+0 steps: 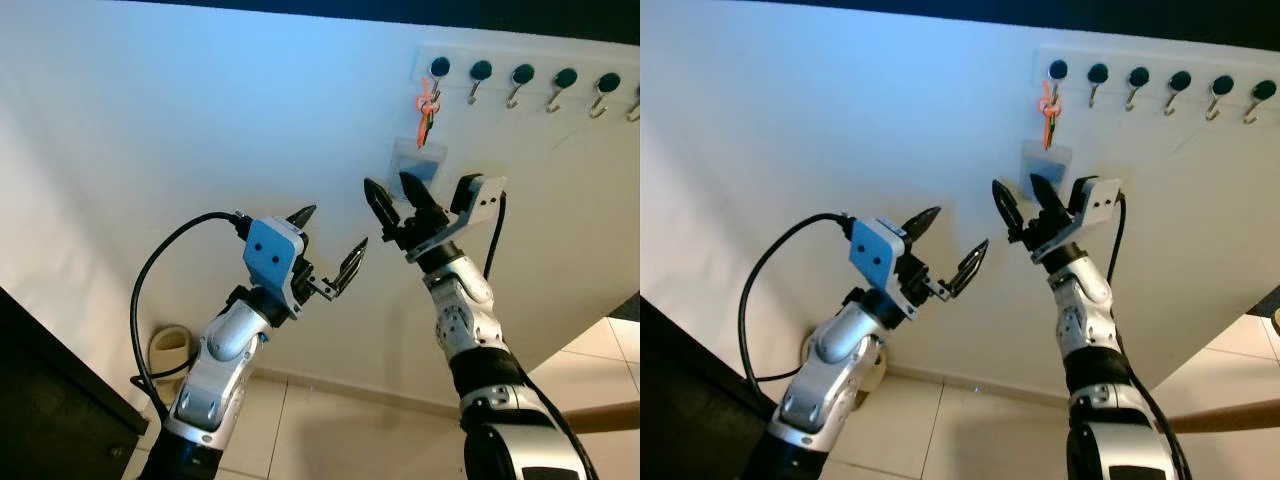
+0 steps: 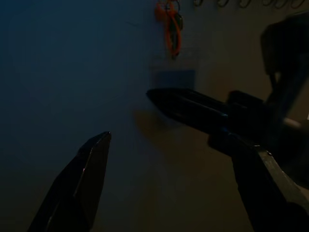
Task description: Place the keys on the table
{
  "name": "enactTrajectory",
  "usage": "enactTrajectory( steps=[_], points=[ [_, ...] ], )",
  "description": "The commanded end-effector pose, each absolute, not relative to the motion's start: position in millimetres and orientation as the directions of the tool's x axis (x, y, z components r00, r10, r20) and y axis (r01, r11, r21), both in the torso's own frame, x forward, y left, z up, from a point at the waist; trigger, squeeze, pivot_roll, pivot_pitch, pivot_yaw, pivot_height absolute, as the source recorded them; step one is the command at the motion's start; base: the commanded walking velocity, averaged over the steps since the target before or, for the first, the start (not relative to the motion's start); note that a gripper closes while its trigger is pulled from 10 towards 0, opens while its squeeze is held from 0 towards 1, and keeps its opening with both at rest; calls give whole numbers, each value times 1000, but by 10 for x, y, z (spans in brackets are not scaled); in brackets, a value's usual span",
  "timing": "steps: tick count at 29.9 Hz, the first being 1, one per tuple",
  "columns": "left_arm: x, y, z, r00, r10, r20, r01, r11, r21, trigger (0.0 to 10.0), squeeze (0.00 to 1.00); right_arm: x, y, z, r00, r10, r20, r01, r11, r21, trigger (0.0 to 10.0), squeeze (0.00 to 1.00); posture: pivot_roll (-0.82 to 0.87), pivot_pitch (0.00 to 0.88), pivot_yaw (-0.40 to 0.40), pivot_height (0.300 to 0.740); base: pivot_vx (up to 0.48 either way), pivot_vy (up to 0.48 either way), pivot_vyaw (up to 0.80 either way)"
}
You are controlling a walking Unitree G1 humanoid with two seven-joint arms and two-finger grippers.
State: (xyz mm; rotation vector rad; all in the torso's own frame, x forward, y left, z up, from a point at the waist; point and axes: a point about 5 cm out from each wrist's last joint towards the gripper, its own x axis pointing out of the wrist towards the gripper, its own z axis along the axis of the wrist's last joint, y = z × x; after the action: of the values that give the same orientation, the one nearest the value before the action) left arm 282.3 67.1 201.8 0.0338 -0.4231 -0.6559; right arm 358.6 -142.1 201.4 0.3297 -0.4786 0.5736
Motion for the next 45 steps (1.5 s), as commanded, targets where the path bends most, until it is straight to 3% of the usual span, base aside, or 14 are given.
enactTrajectory(
  steps=[1,9,15,20,21,23,24,45],
  points=[
    [2811,646,2006,707,-605,368,593,789,158,10000,0,3529,-1349,2024,702,474,532,-629,763,149,10000,0,54,124,-16,740,0,0,0],
    [2816,653,2006,710,-602,366,590,792,156,10000,0,3403,-1190,2081,642,508,574,-674,731,107,10000,0,53,134,-17,740,0,0,0],
    [2812,658,2000,713,-598,365,588,794,153,10000,0,3301,-1190,2198,611,466,640,-646,761,62,10000,0,53,137,-18,740,0,0,0],
    [2808,654,1997,713,-599,365,590,794,150,10000,0,3260,-1341,2267,642,326,694,-493,869,47,10000,0,48,139,-16,740,0,0,0],
    [2812,649,1996,713,-599,365,591,793,148,10000,0,3300,-1464,2230,693,263,672,-407,911,63,10000,0,46,141,-16,740,0,0,0],
    [2813,648,1996,713,-599,365,591,793,147,10000,0,3312,-1501,2216,707,245,663,-383,921,68,10000,0,46,141,-16,740,0,0,0],
    [2814,644,1996,713,-599,365,591,793,146,10000,0,3357,-1552,2137,756,231,613,-349,934,78,10000,0,44,140,-16,740,0,0,0],
    [2839,643,1983,724,-582,370,600,796,78,10000,0,3543,-1815,2080,812,191,551,-308,943,126,10000,0,44,137,-23,740,0,0,0]
  ],
)
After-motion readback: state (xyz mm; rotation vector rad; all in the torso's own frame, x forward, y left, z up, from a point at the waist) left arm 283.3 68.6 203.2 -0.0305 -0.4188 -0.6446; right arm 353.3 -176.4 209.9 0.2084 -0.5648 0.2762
